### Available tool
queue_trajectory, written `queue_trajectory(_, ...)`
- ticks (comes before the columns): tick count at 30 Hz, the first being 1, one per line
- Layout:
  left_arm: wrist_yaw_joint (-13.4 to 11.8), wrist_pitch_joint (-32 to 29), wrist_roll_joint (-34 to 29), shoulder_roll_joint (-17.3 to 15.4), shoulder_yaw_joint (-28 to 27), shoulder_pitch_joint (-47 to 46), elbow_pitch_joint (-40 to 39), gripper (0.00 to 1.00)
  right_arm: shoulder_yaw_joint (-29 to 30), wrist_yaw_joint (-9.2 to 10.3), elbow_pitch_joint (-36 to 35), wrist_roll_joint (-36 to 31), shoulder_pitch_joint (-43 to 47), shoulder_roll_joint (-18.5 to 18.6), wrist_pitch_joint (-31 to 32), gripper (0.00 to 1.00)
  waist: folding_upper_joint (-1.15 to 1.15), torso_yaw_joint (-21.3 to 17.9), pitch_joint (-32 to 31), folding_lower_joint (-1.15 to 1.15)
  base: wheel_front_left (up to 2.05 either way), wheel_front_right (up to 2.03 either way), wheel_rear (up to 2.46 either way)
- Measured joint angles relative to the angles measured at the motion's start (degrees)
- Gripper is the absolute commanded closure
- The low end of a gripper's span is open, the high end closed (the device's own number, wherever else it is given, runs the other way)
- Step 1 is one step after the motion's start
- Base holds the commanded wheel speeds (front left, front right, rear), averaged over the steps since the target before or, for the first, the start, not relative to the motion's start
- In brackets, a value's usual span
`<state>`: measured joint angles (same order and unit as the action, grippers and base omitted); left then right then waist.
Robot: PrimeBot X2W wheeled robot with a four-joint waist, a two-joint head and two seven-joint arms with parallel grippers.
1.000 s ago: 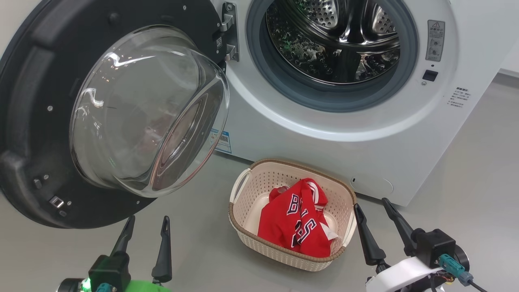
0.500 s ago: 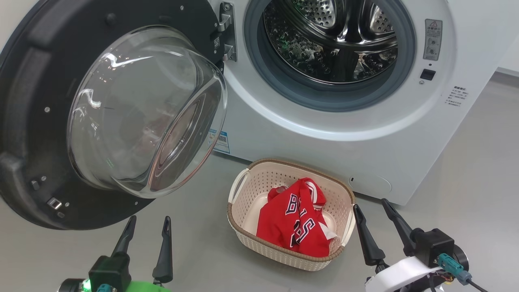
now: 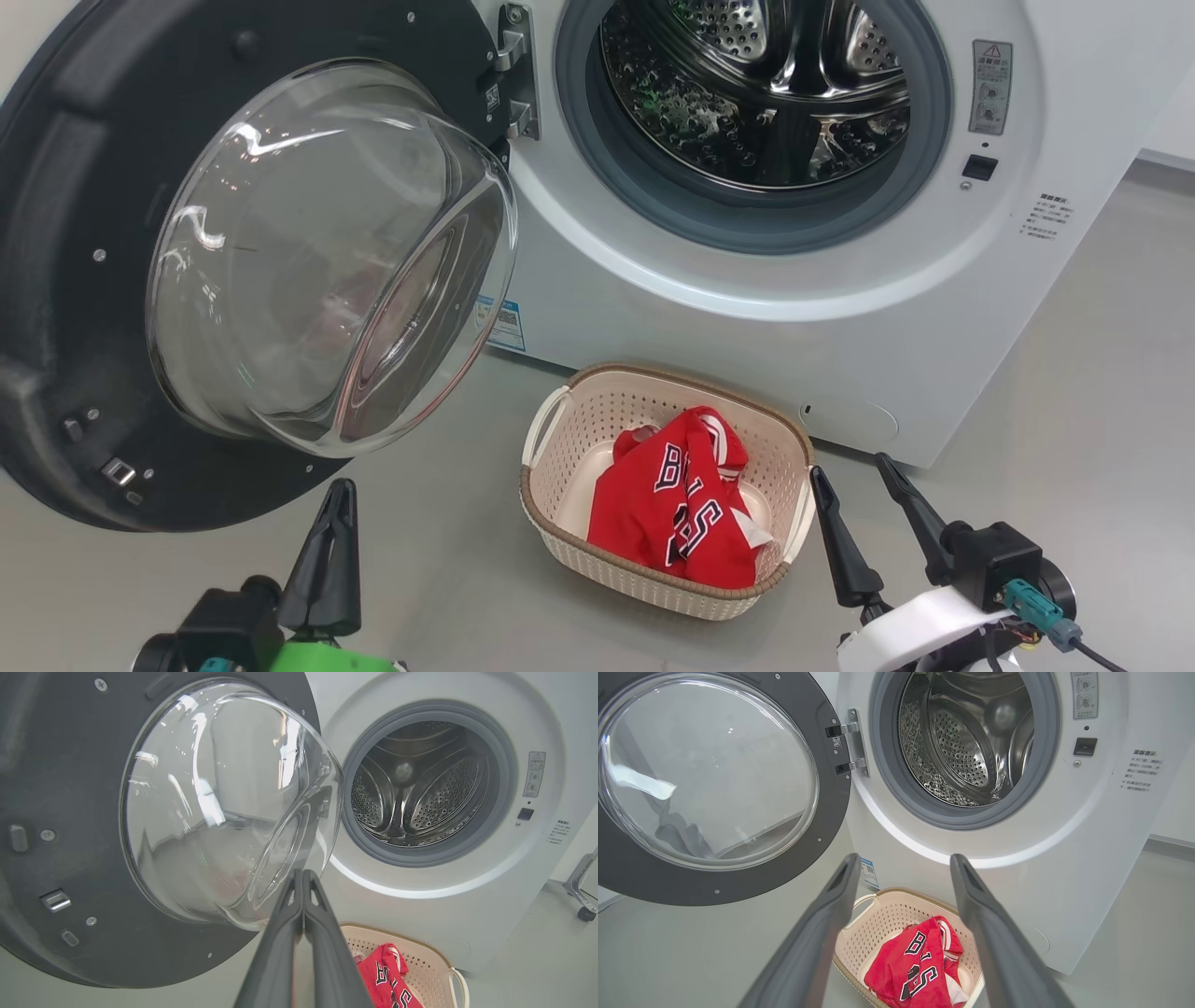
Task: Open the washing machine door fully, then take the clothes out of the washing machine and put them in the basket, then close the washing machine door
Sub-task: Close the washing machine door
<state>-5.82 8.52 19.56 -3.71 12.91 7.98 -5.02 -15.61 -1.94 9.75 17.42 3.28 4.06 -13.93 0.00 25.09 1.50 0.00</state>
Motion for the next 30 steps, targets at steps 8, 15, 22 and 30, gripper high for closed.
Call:
queue_trajectory(8, 4.0, 2.2, 14.7, 0.8, -1.8, -0.3, -3.9, 1.0, 0.1, 0.0, -0.2, 0.0, -1.0, 0.1, 0.1, 0.0, 0.0, -0.6, 1.3, 0.0, 0.0, 0.0, 0.0)
queue_trajectory(15, 6.9, 2.7, 34.4, 0.9, -3.9, -1.6, -7.8, 1.0, 0.2, 0.0, -0.3, 0.0, -1.0, 0.3, 0.1, 0.0, 0.0, -0.7, 1.6, 0.0, 0.0, 0.0, 0.0)
queue_trajectory(22, 9.7, 3.9, 51.4, 1.0, -7.0, -6.0, -11.2, 1.0, 0.4, 0.01, -0.5, 0.0, -1.6, 0.5, 0.1, 0.0, 0.0, -0.8, 2.2, 0.0, 0.0, 0.0, 0.0)
queue_trajectory(30, 10.1, 3.8, 54.9, 1.1, -15.1, -11.3, -11.7, 1.0, 0.5, 0.07, -1.4, 0.0, -1.6, 0.9, 0.5, 0.0, 0.0, -0.6, 3.1, 0.0, 0.0, 0.0, 0.0)
